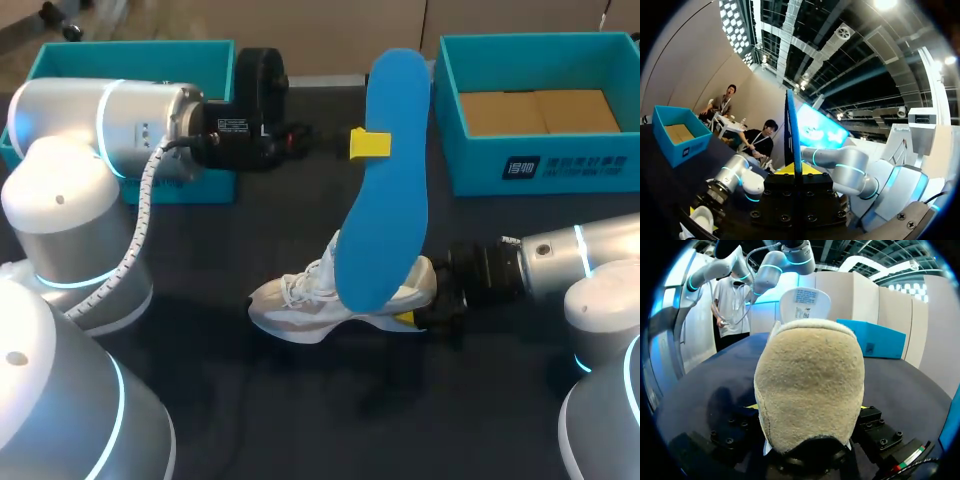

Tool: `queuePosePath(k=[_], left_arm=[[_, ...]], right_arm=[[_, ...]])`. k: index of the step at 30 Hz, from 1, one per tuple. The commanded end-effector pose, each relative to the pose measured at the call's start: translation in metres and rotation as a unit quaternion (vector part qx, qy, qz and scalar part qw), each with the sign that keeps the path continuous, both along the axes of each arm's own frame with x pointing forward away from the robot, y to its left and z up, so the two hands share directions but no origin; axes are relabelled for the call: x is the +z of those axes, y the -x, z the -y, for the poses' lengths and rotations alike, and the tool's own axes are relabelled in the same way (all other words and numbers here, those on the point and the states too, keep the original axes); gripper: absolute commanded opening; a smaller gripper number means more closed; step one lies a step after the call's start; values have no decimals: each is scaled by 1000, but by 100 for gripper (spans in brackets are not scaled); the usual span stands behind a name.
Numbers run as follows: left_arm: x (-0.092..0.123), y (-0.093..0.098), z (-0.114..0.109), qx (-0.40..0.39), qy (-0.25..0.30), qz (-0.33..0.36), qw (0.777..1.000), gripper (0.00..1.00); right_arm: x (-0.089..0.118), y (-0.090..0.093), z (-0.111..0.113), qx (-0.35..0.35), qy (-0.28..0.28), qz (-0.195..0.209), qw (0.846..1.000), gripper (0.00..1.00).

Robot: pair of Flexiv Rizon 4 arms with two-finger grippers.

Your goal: Take the shoe out of the shoebox, open the shoe tongue, remove and reinsert the insole, then place the shoe into the shoebox

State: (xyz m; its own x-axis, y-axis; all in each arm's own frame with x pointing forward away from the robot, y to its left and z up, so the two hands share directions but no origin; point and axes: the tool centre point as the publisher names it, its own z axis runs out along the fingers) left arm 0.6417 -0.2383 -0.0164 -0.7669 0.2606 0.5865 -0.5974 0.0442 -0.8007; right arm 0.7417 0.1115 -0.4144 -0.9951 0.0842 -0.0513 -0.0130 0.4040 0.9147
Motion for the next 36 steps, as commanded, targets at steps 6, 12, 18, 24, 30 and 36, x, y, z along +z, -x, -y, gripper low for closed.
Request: queuePosePath(k=[6,12,18,24,30,36], left_arm=[[21,20,-6,24,20,-7,1000,0],[40,36,-4,28,35,-19,999,0],[47,52,0,16,41,-36,998,0],[51,62,0,6,46,-50,998,0],[50,65,0,3,50,-62,997,0],[54,70,0,-3,57,-72,996,0]], right_arm=[[0,0,-2,0,2,0,1000,0],[0,0,-2,0,2,0,1000,0],[0,0,-2,0,2,0,1000,0],[0,0,-2,0,2,0,1000,0],[0,0,-2,0,2,0,1000,0],[0,0,-2,0,2,0,1000,0]])
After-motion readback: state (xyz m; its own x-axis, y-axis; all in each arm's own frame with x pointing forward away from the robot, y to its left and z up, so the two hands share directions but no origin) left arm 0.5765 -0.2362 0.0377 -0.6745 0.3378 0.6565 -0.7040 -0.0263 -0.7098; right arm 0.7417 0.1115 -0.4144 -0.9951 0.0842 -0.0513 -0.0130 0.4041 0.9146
